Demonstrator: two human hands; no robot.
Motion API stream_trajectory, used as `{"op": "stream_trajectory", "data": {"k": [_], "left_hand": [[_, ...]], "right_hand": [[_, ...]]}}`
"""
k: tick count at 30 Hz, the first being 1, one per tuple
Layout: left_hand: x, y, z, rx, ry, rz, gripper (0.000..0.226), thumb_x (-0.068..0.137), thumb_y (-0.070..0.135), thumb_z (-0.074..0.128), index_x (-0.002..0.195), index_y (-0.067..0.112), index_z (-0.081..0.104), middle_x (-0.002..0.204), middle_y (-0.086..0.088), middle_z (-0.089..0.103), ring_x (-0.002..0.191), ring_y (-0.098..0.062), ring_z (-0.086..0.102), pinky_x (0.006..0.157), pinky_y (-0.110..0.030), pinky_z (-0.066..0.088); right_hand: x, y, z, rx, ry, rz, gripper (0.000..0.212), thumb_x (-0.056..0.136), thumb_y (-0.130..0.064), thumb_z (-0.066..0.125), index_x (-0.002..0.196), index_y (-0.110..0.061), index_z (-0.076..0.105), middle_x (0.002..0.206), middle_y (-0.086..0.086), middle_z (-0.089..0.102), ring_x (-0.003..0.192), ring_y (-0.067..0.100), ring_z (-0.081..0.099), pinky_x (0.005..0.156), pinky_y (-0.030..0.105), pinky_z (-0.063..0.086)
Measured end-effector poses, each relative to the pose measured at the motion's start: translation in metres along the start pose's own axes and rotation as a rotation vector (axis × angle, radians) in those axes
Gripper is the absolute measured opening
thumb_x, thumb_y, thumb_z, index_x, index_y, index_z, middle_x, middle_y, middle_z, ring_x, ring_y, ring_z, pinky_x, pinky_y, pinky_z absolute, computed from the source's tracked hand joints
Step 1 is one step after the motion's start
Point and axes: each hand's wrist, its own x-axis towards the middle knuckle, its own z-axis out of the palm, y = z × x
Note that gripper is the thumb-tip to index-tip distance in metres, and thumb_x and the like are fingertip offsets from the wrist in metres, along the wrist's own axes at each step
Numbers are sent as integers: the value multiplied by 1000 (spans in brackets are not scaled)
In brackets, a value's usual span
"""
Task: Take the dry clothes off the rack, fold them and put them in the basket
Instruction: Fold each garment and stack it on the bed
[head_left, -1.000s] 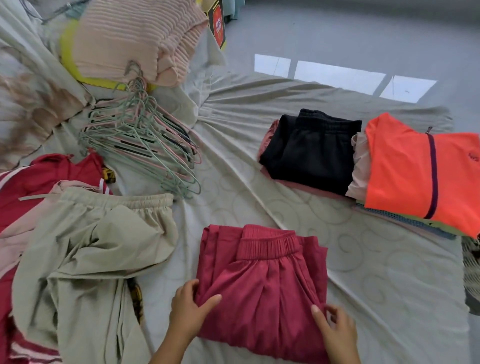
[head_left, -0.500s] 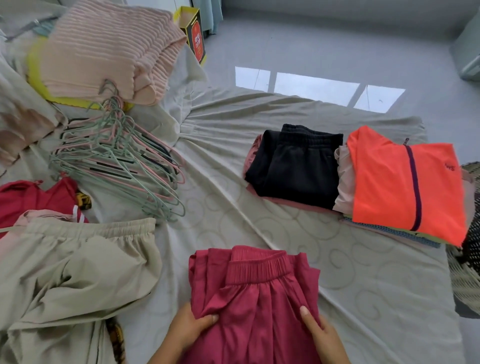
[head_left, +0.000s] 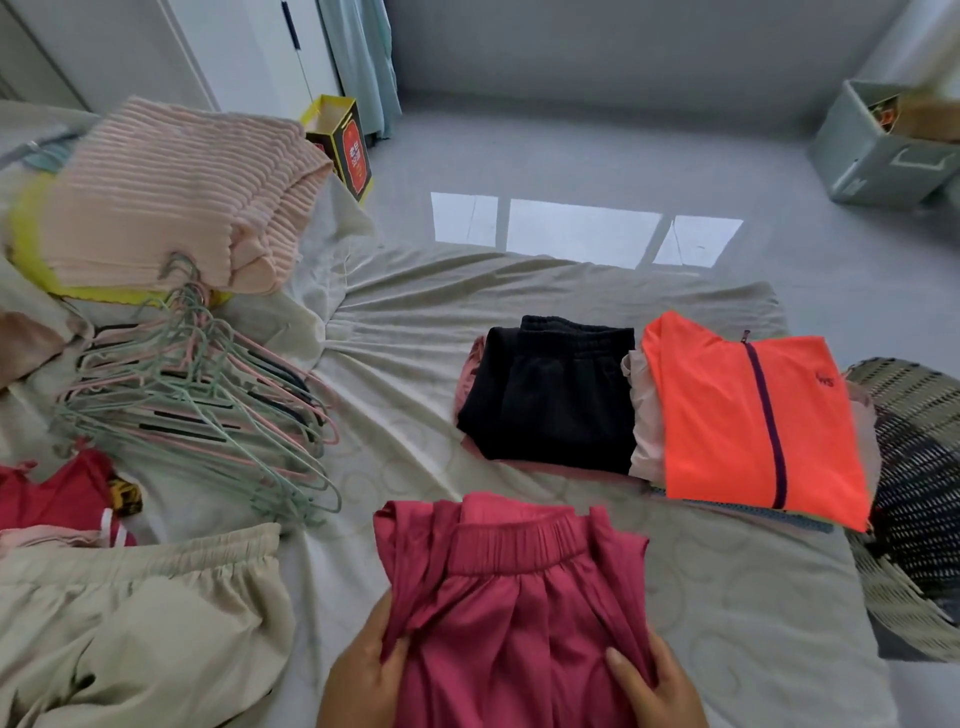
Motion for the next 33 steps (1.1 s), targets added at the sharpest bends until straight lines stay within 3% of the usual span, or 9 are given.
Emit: {"op": "stream_trajectory", "data": {"k": [2,4,8,10,16,21,27,30,33], "left_hand": [[22,20,3,-27,22,90,51,87,24,55,136,17,44,119,18,62,107,1,54,84,-2,33],[47,49,6,-34,40,222,56,83,27,50,138,21,38,114,30,54,105,12,47,81,6,31],[111,112,13,-83,112,401,48,89,20,53,136,16,45,115,17,54,101,11,47,79,7,31],[148,138,17,-72,113,438,48,92,16,56,138,13,43,121,11,53,111,-1,50,83,5,31],[223,135,49,448,21,198,79,90,36,56,150,21,7,157,-8,13,141,-27,23,112,-44,27],[210,103,94,766,-289,170,62,95,51,35,148,35,7,158,4,-8,145,-21,-4,115,-52,10],[217,92,82,599,-214,176,62,94,52,38,148,34,15,159,-1,1,145,-20,5,115,-48,16],[194,58,58,370,-52,139,59,93,44,46,145,22,28,154,-6,21,141,-22,22,111,-44,28],[161,-3,11,470,9,-31,59,93,43,49,141,12,34,150,-9,29,139,-24,25,110,-38,28]], "right_hand": [[19,-22,-5,-10,17,-65,50,77,10,66,125,4,53,113,6,61,72,-35,46,71,-9,33],[44,-52,-11,4,19,-161,47,82,4,65,127,1,53,117,8,60,79,-30,50,74,-7,35],[106,-115,-29,-6,35,-378,34,85,-5,62,118,-6,56,113,9,62,97,7,60,80,1,39],[141,-141,-34,-3,56,-419,34,84,-10,65,116,-13,55,112,6,62,98,9,57,80,5,41],[226,-131,-27,-261,-17,-153,88,80,-21,72,145,0,16,147,19,33,134,27,36,110,34,29],[231,-91,-6,-517,-58,-318,78,87,-6,60,147,0,10,155,19,12,145,26,10,112,20,5],[238,-98,-20,-390,-56,-317,65,89,-1,56,145,2,22,152,18,25,141,26,24,111,22,14],[219,-99,-21,-324,14,-337,63,92,-20,54,144,3,25,150,20,28,139,29,29,116,34,18],[177,-88,-7,-381,133,-506,75,85,-40,40,141,7,27,148,25,28,138,30,26,115,29,14]]}}
